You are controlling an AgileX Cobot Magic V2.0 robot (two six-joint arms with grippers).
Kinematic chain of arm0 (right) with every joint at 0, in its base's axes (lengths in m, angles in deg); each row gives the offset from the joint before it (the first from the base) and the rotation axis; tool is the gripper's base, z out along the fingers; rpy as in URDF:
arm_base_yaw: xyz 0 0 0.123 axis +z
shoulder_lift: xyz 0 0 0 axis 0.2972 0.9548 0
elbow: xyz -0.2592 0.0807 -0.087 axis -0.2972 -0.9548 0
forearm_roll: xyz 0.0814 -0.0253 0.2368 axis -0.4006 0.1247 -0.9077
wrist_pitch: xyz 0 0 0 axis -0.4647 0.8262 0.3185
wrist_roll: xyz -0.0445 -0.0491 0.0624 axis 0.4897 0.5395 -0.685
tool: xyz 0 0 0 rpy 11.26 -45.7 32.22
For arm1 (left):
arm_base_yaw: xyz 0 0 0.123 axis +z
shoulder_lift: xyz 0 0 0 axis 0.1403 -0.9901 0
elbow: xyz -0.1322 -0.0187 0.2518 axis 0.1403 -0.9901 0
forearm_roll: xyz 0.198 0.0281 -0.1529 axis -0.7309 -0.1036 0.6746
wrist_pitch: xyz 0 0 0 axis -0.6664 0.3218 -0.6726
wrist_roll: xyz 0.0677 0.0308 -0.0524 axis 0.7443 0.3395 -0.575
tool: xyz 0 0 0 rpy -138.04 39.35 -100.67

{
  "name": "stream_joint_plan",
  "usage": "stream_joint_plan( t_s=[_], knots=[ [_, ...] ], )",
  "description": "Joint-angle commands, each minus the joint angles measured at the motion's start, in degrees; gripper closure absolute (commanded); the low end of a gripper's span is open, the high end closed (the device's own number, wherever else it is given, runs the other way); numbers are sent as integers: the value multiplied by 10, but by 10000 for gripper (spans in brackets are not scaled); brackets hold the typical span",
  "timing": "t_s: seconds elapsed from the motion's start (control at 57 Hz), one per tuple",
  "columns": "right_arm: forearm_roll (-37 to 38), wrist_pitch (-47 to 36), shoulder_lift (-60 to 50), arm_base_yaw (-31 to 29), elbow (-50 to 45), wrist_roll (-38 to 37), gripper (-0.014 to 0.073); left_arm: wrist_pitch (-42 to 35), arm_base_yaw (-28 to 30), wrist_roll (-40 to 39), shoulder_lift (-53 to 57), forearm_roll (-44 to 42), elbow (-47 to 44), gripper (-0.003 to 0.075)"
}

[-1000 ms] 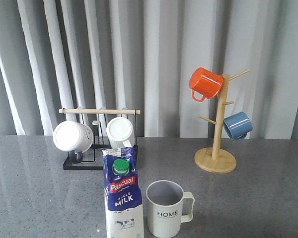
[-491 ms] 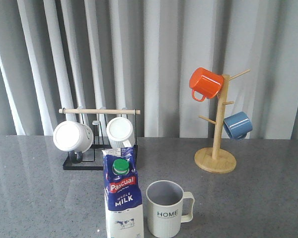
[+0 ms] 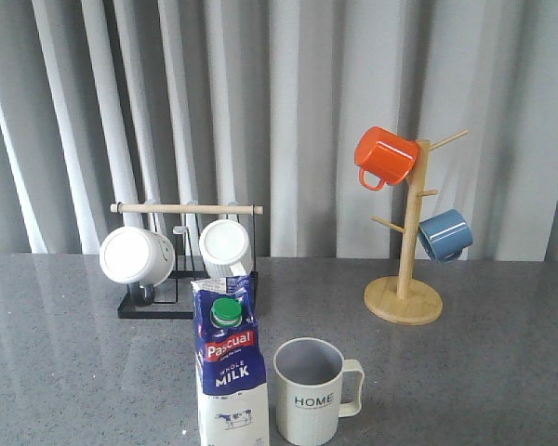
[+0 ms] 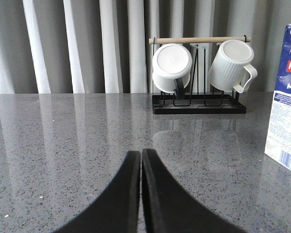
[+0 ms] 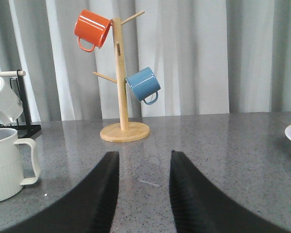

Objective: Place milk next to cup

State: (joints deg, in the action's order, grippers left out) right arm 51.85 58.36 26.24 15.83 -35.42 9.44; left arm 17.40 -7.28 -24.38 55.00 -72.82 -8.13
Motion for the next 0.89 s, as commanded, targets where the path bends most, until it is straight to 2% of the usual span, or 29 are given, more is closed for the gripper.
stream_joint_plan(
  t_s=[0.0, 0.263, 0.877],
  knots=[
    [5, -44, -21, 1, -9, -3, 328, -41, -1, -5, 6, 4, 8, 726],
    [22, -16, -20, 1, -13, -1, 328, -41, -1, -5, 6, 4, 8, 726],
    [23, -16, -20, 0, -13, 3, 328, -41, -1, -5, 6, 4, 8, 726]
  ],
)
